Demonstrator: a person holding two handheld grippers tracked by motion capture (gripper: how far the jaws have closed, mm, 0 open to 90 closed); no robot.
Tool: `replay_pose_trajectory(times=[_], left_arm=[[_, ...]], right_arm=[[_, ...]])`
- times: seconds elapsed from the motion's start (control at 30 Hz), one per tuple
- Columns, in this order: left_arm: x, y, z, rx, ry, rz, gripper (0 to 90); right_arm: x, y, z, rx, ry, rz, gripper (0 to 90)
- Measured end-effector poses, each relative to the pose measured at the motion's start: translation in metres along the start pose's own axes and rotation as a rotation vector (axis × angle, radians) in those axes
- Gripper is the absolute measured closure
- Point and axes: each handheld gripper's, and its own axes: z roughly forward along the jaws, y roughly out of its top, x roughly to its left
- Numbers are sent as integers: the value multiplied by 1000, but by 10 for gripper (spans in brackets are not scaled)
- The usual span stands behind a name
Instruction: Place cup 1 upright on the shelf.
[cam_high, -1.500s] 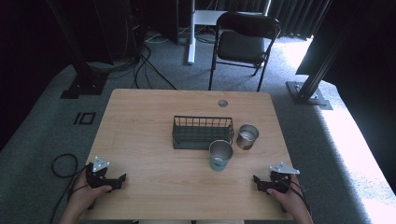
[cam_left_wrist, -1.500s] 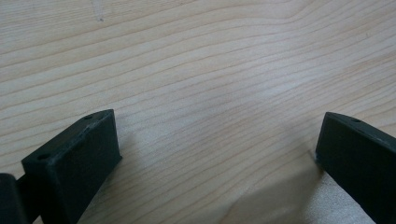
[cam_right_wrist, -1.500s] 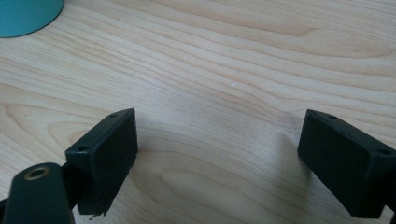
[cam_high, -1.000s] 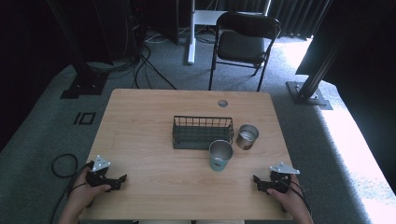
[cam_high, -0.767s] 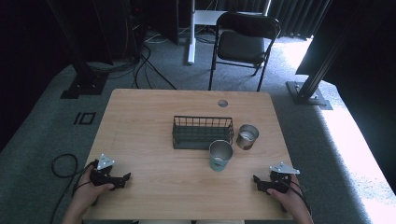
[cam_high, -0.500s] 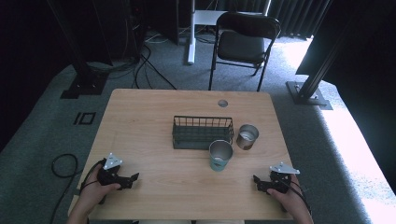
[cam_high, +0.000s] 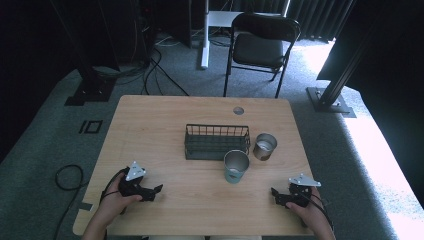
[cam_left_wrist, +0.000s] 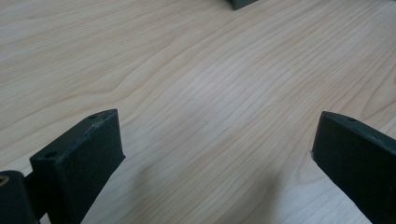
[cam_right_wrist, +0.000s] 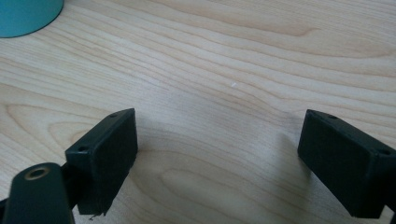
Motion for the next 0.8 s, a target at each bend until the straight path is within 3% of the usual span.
replay_pose_trajectory(times=[0.13,0.23,0.57,0.8], left_arm=[[-7,5,5,-13,-17,19,25],[-13,11,11,-16,-14,61,25],[-32,27,20,-74,-94,96,25],[-43,37,25,-90,-123,121,25]], right_arm=[[0,0,0,0,0,0,116],[0,0,0,0,0,0,115],[0,0,0,0,0,0,115],[0,0,0,0,0,0,115]])
